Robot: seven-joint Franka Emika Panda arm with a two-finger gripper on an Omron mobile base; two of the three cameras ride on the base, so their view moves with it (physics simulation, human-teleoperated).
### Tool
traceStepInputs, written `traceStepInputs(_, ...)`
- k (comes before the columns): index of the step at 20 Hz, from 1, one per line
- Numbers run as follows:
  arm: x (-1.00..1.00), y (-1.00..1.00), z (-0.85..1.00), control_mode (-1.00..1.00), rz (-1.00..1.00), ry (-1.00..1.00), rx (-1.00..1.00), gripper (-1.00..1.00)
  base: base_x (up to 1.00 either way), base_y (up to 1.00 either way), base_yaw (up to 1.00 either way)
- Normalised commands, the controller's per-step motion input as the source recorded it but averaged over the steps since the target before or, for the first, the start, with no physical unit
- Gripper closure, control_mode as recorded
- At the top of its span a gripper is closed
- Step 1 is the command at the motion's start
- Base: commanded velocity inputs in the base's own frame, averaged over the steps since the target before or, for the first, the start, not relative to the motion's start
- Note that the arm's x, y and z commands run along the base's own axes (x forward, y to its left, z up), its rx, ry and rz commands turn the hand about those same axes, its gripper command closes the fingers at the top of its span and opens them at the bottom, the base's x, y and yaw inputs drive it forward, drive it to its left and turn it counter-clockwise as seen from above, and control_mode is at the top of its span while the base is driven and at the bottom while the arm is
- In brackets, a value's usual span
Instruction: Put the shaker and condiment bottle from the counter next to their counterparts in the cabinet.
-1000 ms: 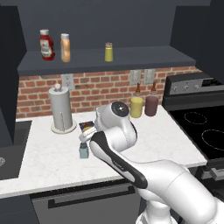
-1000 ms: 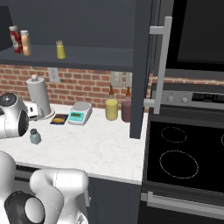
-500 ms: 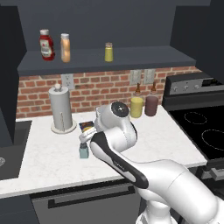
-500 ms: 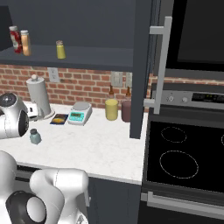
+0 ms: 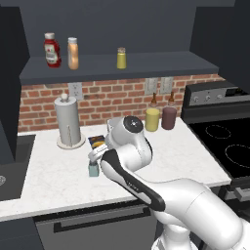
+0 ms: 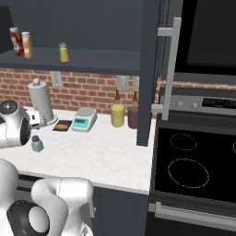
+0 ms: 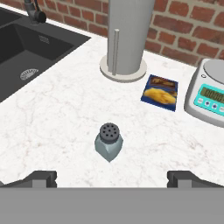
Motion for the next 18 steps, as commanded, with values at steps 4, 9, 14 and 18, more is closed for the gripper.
traceStepInputs(4,0.00,0.00,-0.13,-1.00,0.00,0.00,0.00,-1.00,0.00,0.00,0.00)
traceStepInputs(9,0.00,0.00,-0.06,-1.00,0.00,0.00,0.00,-1.00,0.00,0.00,0.00)
traceStepInputs(14,0.00,0.00,-0.07,-1.00,0.00,0.00,0.00,-1.00,0.00,0.00,0.00)
traceStepInputs(18,0.00,0.00,-0.12,-1.00,0.00,0.01,0.00,-1.00,0.00,0.00,0.00)
